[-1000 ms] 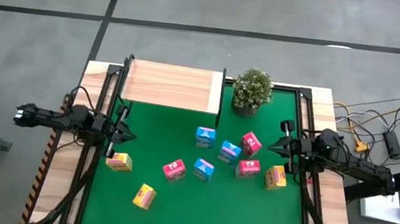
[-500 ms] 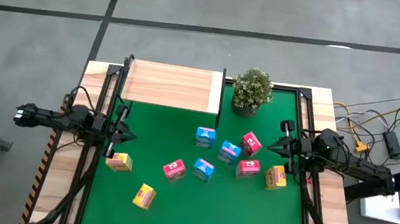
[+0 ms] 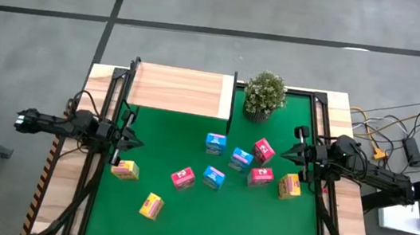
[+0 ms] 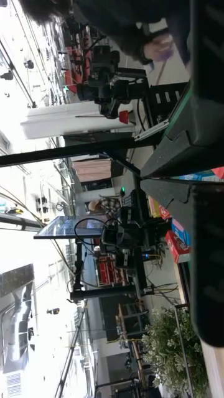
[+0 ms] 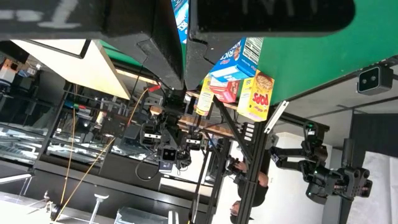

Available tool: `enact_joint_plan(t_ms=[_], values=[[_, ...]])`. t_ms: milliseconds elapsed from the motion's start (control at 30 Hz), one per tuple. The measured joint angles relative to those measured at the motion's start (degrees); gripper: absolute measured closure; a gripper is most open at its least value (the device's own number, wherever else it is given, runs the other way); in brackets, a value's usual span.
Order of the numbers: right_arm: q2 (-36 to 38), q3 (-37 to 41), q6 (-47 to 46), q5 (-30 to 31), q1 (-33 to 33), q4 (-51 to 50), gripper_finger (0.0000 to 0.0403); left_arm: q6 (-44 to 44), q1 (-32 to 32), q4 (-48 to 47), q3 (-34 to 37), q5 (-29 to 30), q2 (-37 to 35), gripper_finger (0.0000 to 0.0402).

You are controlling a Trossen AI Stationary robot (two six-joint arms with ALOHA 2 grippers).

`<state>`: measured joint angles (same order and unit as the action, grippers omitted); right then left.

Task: Stack cereal on shelf

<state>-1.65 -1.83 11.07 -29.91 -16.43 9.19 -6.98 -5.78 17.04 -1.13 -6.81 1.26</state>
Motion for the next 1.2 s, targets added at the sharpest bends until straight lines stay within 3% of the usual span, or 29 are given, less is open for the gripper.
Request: enact_joint_plan(t_ms=[567,767,900,1100,1200], values=[[0.0,0.0,0.0,0.0,0.0,0.0,0.0394,-1.1,0.0,0.6,0.0,1.9,0.0,0.0402],[0.0,0.0,4.4,4.1,0.0,0.3,0.0394,0.9,0.0,4.6,0.0,4.4,0.0,0.0402],[-0.1,0.0,-9.6,5.4,0.0,2.0,0.0394,2.5,0.0,10.5,0.0,4.4,0.0,0.0402],[-1.8,0.0,-20.2,9.3,0.0,12.1,0.0394,18.4,0.0,18.3,0.0,5.6,0.0,0.0402],[-3.6,0.0,-23.2,13.2,0.0,20.2,0.0394,19.3,0.0,20.1,0.0,6.4,0.0,0.0402]])
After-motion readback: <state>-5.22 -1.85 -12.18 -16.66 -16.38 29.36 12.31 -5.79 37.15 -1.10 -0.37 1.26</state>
